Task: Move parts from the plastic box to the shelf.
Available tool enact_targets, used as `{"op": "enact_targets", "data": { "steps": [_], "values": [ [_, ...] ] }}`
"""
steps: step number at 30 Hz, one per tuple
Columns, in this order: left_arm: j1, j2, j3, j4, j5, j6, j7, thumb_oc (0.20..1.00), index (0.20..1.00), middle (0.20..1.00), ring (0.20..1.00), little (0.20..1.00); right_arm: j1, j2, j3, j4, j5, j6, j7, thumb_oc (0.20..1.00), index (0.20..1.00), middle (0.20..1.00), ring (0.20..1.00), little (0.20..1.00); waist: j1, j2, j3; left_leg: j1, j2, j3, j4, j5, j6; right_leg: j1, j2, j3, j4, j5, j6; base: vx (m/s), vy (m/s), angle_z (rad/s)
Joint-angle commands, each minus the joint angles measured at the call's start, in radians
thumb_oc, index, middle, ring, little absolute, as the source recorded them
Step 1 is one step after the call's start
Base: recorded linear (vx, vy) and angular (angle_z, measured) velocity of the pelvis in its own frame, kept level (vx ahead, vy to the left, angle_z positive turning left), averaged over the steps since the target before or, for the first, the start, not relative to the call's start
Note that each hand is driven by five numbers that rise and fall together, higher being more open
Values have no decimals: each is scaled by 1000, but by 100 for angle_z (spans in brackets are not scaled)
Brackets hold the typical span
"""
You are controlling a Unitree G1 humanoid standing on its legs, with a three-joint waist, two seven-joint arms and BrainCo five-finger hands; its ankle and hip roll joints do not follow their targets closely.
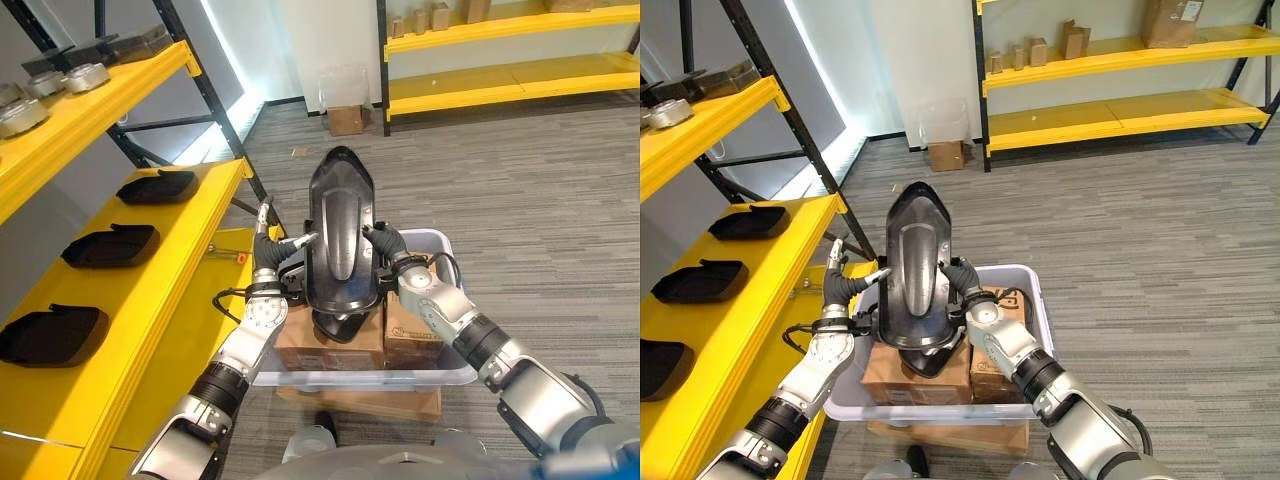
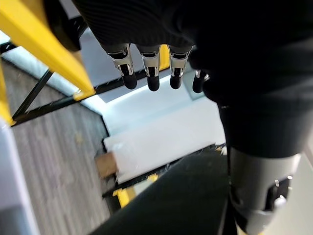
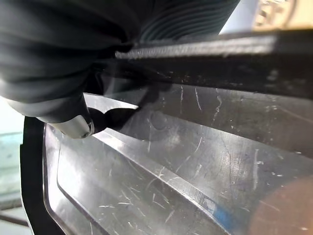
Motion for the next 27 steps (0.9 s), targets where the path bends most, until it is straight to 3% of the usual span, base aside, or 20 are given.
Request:
{"op": "enact_targets", "data": {
  "steps": [1,9,16,27],
  "values": [
    [-58,37,1,-86,-66,-25,-82,1000,1000,1000,1000,1000,-93,60,-93,-146,-15,-72,4,200,200,200,200,200,-12,-88,51,90,35,-13,45,-108,-67,203,-1,-52,-400,216,16,0,0,0],
    [-7,33,-42,-100,-128,24,-170,1000,1000,1000,1000,1000,-108,39,-99,-216,-29,-23,4,200,200,200,200,200,-17,-90,49,103,27,-1,15,-106,-67,205,2,-50,-416,227,27,6,13,0],
    [-5,15,-71,-70,-240,48,-206,1000,1000,1000,1000,1000,-111,37,-89,-239,-20,-31,27,200,200,200,200,200,-25,-92,46,107,28,10,10,-105,-64,203,5,-43,-411,225,28,0,0,0],
    [-81,-64,-138,23,-270,6,-212,1000,1000,1000,1000,1000,-120,65,-20,-284,-12,-20,79,200,200,200,200,200,-50,-105,31,118,32,23,-8,-97,-67,202,8,-20,-434,242,37,2,1,1]
  ]
}}
